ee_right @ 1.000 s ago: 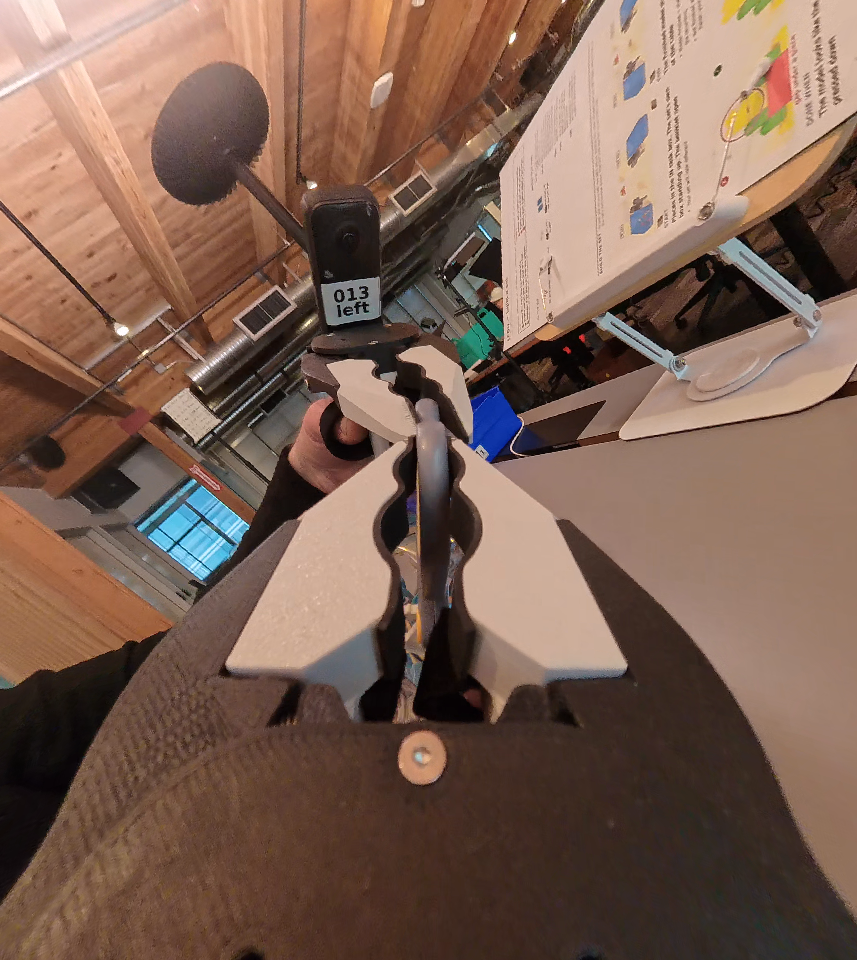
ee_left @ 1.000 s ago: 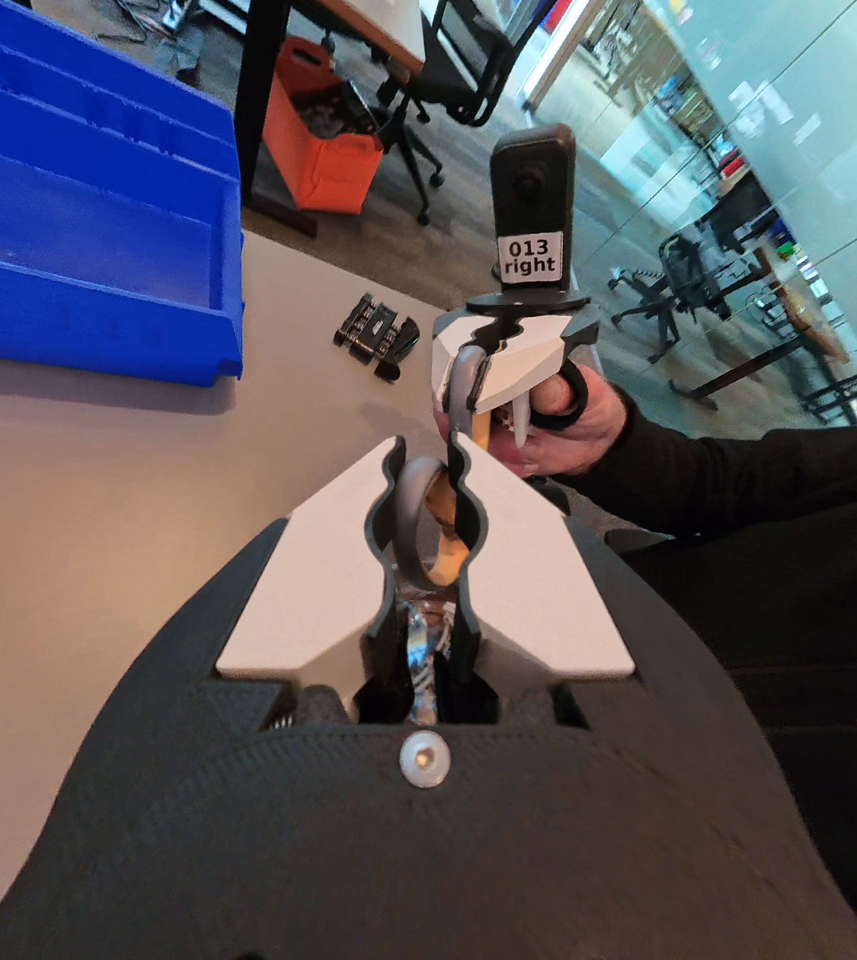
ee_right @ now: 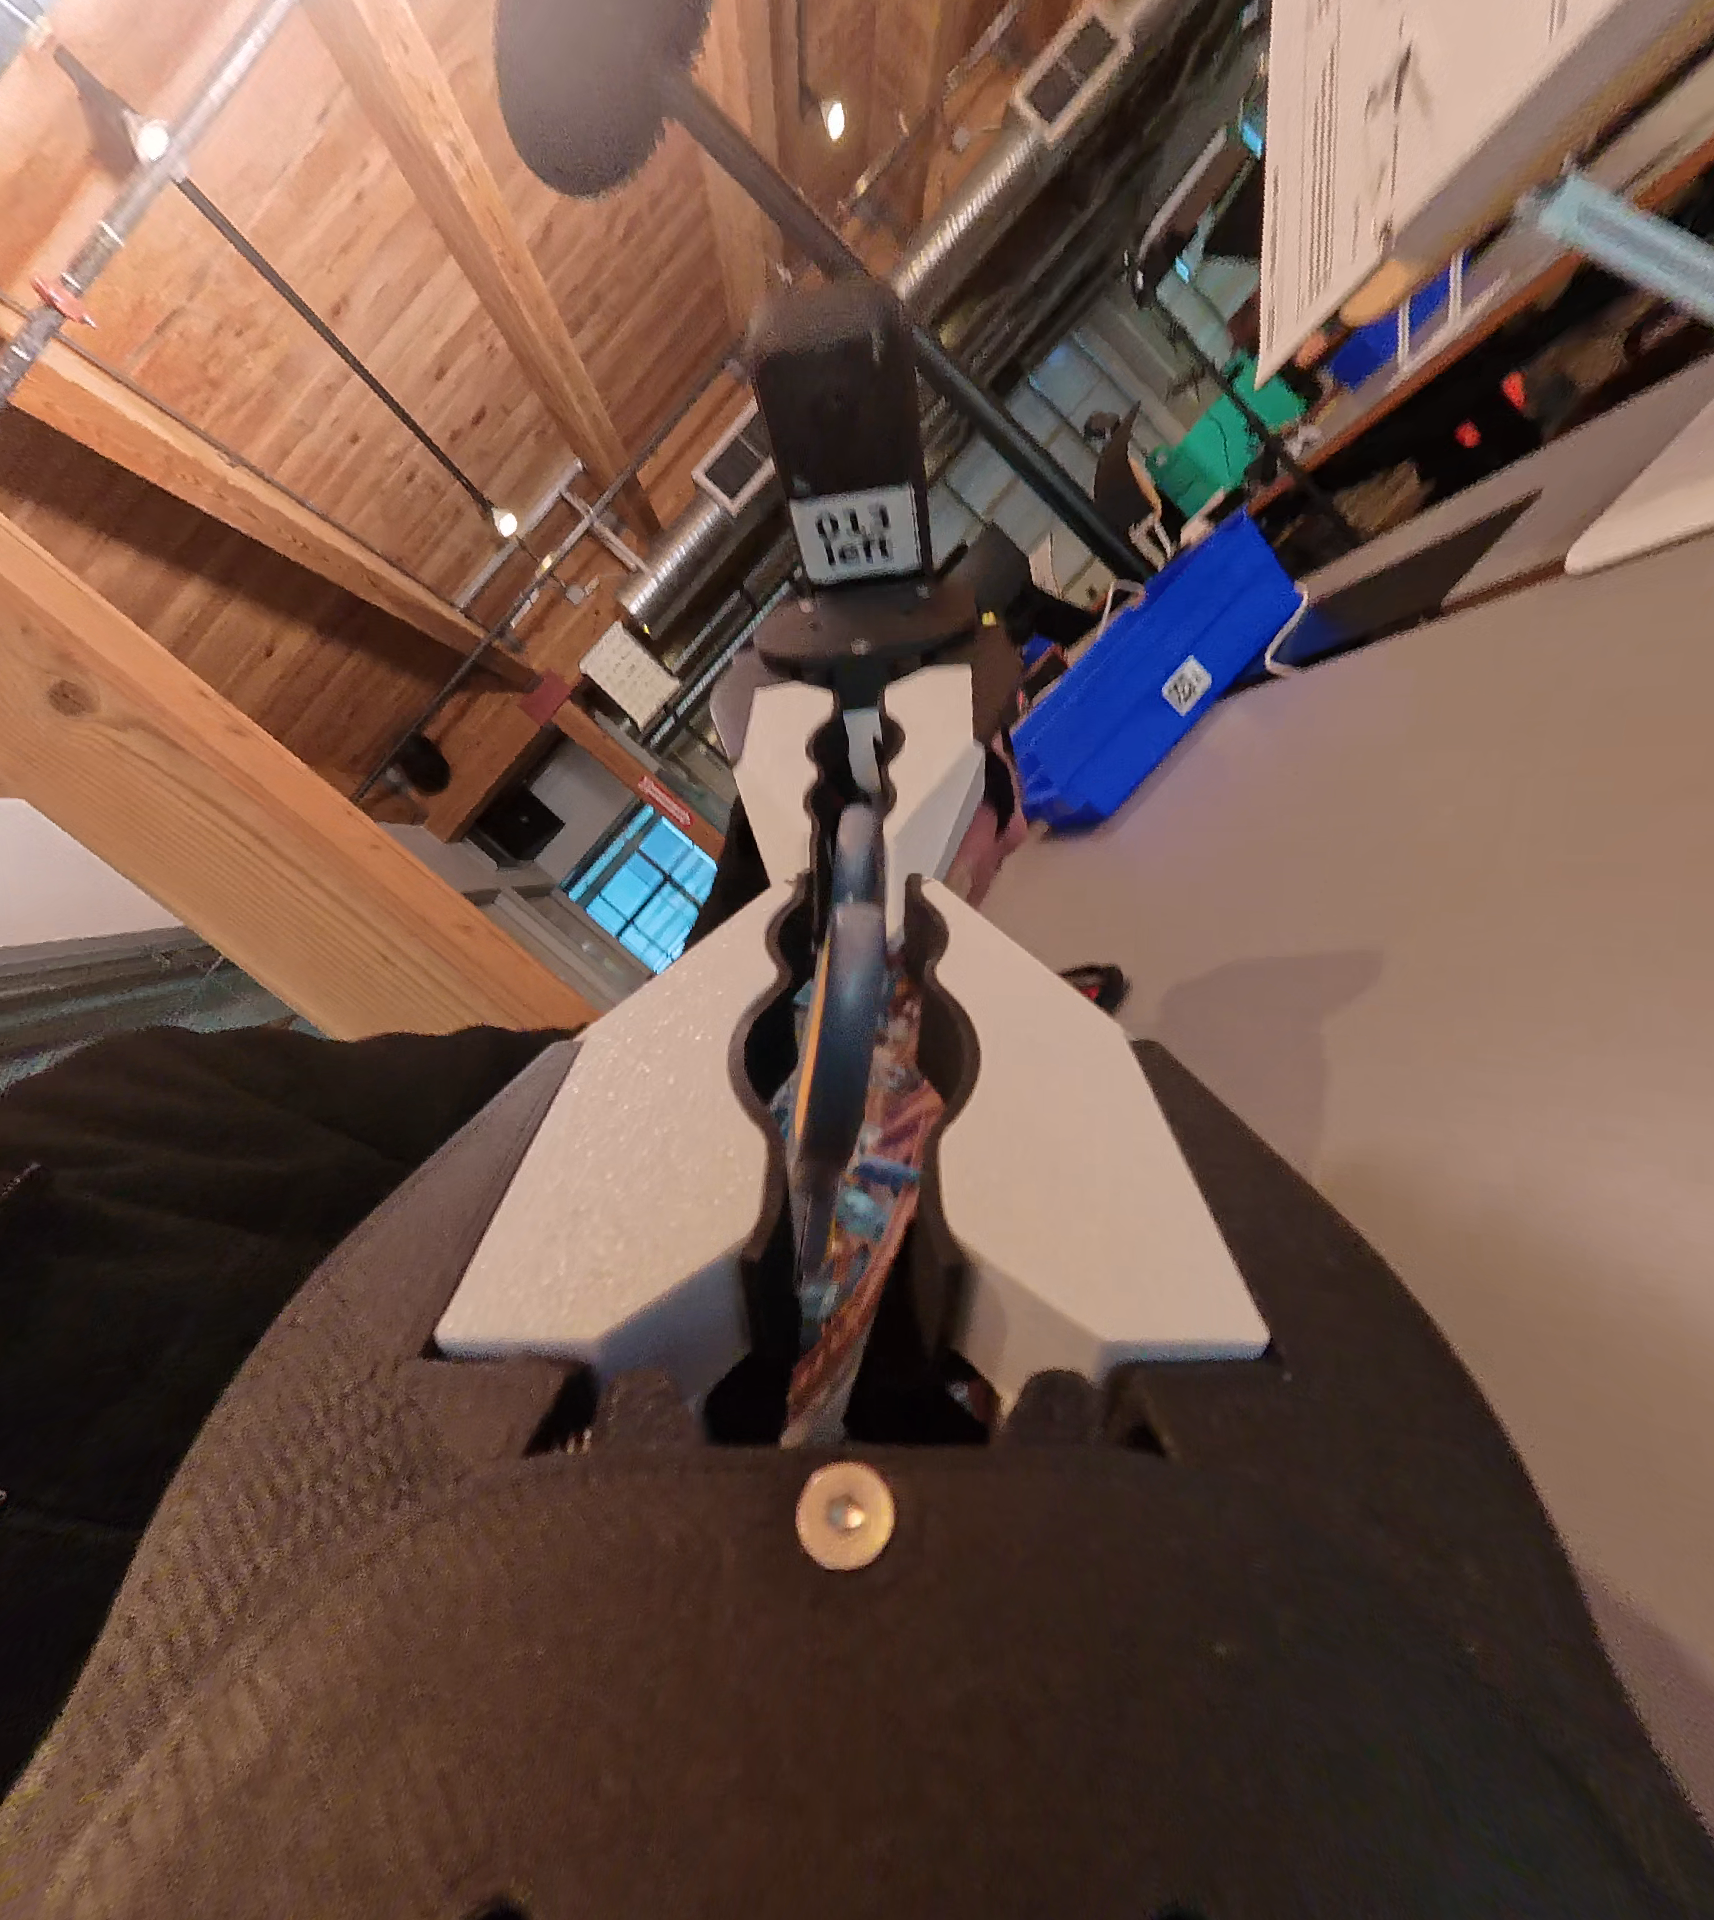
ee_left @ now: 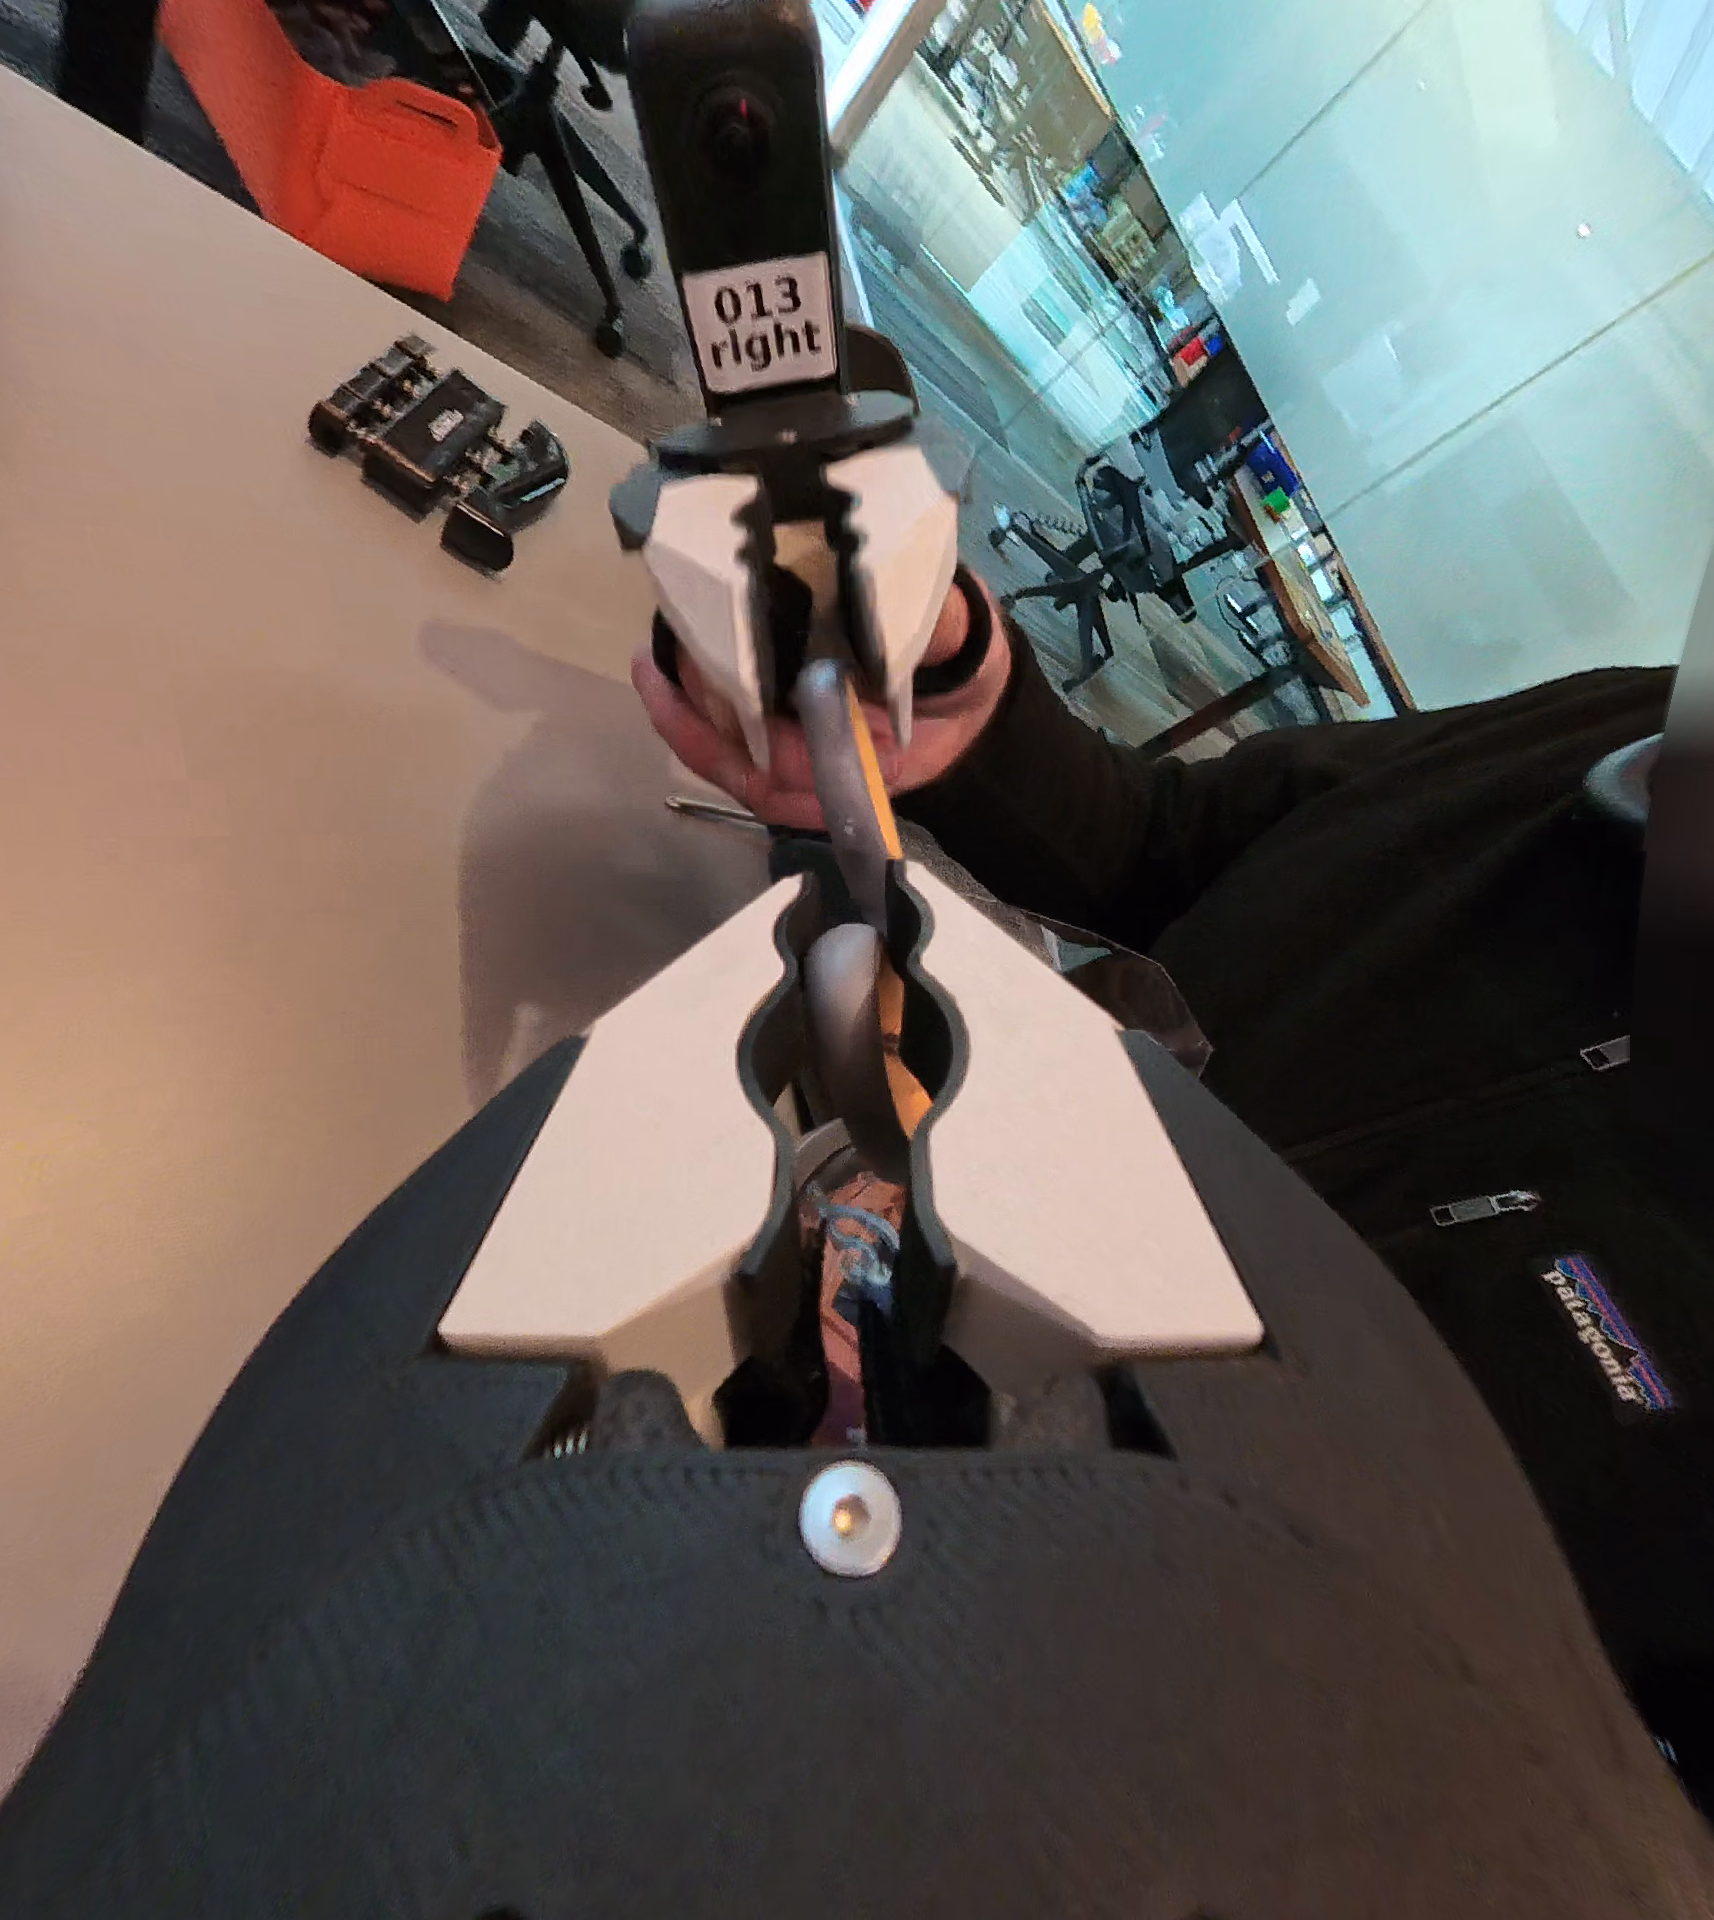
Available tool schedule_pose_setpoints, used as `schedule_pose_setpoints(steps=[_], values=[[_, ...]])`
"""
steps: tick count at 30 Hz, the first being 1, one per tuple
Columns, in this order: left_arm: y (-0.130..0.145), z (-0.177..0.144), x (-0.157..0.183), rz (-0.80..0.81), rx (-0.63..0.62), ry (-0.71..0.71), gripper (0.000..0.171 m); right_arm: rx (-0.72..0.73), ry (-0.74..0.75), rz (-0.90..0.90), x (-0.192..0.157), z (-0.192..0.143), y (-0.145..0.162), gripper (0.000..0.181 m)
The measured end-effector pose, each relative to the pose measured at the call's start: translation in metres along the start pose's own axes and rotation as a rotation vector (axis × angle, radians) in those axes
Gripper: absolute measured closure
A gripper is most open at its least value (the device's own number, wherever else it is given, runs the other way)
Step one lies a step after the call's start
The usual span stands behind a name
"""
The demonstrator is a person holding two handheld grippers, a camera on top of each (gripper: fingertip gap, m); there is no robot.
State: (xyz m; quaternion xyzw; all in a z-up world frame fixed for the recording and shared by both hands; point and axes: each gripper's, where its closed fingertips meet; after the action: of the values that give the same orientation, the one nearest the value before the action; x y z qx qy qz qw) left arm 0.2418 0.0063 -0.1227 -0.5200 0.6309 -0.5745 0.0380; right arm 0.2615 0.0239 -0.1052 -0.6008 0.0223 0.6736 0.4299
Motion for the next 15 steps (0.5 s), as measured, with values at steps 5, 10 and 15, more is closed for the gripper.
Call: schedule_pose_setpoints(steps=[5, 10, 15], values=[[0.004, 0.007, -0.007, -0.031, -0.037, 0.013, 0.163, -0.006, 0.064, -0.039, 0.011, 0.000, 0.003, 0.181], [0.009, 0.010, -0.012, -0.080, -0.059, 0.036, 0.163, 0.010, 0.074, -0.025, 0.016, -0.016, 0.007, 0.164], [0.013, 0.016, -0.011, -0.089, -0.097, 0.085, 0.163, -0.126, 0.034, -0.002, 0.010, -0.017, 0.030, 0.141]])
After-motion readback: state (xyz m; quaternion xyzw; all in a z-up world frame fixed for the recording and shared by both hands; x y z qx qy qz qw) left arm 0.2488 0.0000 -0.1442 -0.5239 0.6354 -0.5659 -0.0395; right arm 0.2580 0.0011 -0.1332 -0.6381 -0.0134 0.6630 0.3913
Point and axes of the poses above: each gripper's, where its closed fingertips meet, z out along the fingers, y out of its underside, x = y × z across the jaws, and after that the axes turned 10 degrees about z, right-handed
